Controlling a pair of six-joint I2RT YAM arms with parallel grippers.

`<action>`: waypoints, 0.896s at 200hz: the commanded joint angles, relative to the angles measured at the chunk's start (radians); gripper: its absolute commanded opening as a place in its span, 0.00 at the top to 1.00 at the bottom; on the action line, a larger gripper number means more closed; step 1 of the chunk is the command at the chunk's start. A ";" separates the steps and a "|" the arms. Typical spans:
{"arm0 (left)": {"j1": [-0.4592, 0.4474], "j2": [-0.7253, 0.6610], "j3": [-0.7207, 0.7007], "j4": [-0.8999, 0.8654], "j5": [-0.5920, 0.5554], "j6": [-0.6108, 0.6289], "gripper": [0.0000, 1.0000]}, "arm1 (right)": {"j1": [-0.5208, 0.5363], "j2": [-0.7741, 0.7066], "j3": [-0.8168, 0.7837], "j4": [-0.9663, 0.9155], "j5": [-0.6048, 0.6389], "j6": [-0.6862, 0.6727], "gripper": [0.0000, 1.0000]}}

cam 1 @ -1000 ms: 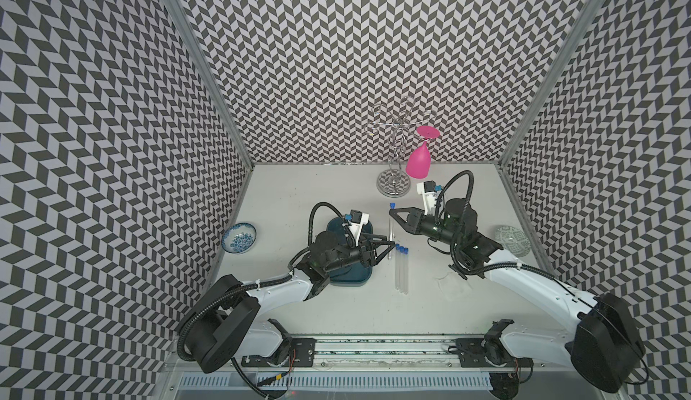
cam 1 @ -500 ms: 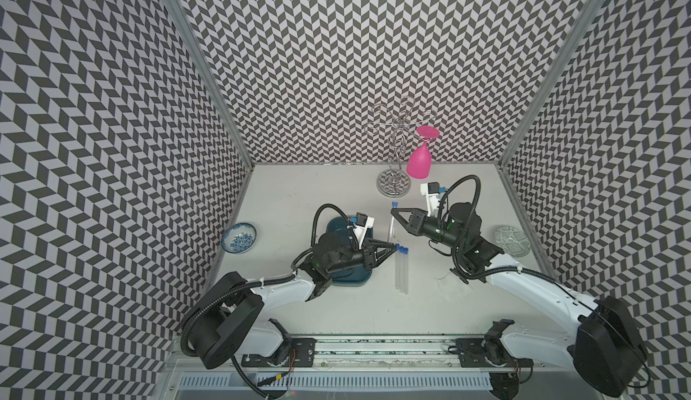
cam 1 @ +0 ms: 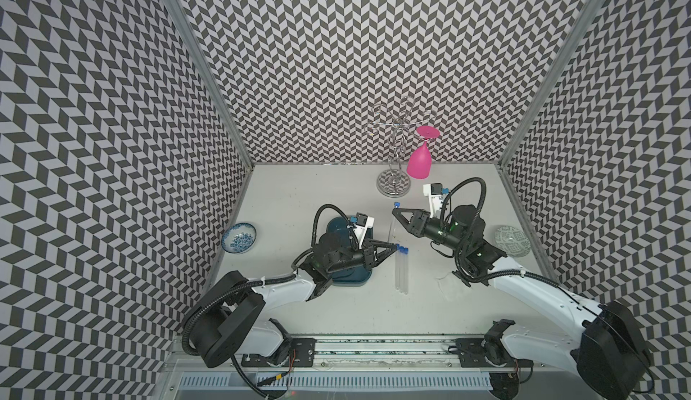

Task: Wipe the exteriors of test tubes
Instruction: Pick up the test tube at the center of the board, then pick up the cleaning item at the center of the board.

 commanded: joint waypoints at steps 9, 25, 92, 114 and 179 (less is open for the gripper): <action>-0.006 -0.017 -0.012 0.006 -0.057 -0.011 0.94 | -0.004 -0.064 0.035 -0.096 0.080 -0.076 0.42; -0.002 -0.022 -0.015 -0.005 -0.068 0.000 0.93 | -0.004 -0.104 0.050 -0.216 0.191 -0.136 0.40; 0.019 -0.051 -0.009 -0.055 -0.060 0.041 0.92 | -0.067 -0.108 0.022 -0.721 0.498 -0.336 0.46; 0.019 -0.062 -0.019 -0.054 -0.062 0.039 0.92 | -0.069 0.012 -0.009 -0.825 0.519 -0.341 0.55; 0.023 -0.086 -0.020 -0.085 -0.050 0.047 0.92 | -0.070 0.068 -0.163 -0.741 0.461 -0.271 0.62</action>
